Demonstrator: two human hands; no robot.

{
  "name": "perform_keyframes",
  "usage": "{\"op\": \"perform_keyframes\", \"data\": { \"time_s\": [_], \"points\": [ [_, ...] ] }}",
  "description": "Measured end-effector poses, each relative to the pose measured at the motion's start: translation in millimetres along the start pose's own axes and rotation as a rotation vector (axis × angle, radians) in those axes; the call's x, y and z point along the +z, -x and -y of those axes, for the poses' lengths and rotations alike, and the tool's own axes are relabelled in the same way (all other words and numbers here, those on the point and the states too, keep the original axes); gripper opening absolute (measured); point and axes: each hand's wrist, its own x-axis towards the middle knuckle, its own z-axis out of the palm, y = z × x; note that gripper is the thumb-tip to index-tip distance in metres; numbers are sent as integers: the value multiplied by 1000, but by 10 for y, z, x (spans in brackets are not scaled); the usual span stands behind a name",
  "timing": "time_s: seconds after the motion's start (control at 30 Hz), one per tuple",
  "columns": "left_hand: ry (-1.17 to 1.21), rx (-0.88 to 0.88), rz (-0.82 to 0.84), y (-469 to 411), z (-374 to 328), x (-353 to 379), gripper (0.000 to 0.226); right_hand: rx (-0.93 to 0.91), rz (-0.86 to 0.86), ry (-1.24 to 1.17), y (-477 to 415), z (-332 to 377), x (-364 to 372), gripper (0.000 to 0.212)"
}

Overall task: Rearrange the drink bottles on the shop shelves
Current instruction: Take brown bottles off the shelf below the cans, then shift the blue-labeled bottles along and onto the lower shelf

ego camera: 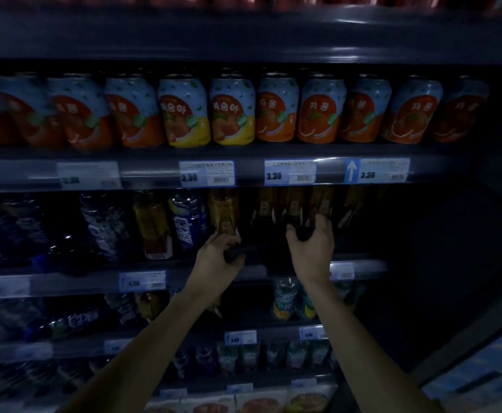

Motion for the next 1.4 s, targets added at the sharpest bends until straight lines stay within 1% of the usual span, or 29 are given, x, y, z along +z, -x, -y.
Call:
{"op": "perform_keyframes", "data": {
  "time_s": [0.1, 0.3, 0.43, 0.57, 0.77, 0.83, 0.93, 1.03, 1.13, 1.3, 1.4],
  "points": [
    [-3, -34, -9, 71, 40, -193, 36, -19, 55, -66, 179, 211, 45, 55],
    [-43, -129, -63, 281, 293, -647, 35, -75, 159, -145, 633, 614, 307, 49],
    [-92, -143, -125, 447, 562, -1000, 32, -118, 226, -169, 974, 850, 597, 43],
    [-82, -231, -145, 615, 889, -1392, 40, -118, 317, -153, 1306, 1085, 938, 46],
    [-54, -359, -210, 850, 1438, -1940, 42, -137, 442, -54, 1740, 1325, 1400, 50],
    [-41, -365, -232, 905, 1601, -2076, 38, -175, 448, -7, 1830, 1365, 1524, 48],
    [-58, -353, -266, 933, 1792, -2206, 30, -247, 395, 100, 1898, 1380, 1645, 45],
    [-35, -376, -347, 913, 1908, -2287, 37, -295, 348, 207, 1915, 1359, 1747, 43],
    [20, -377, -386, 860, 1988, -2316, 40, -286, 367, 269, 1917, 1322, 1801, 46],
    [78, -389, -397, 684, 2055, -2339, 57, -292, 388, 321, 1929, 1268, 1842, 45],
    [171, -393, -355, 580, 2056, -2320, 57, -281, 386, 329, 1930, 1263, 1862, 45]
  ]
}}
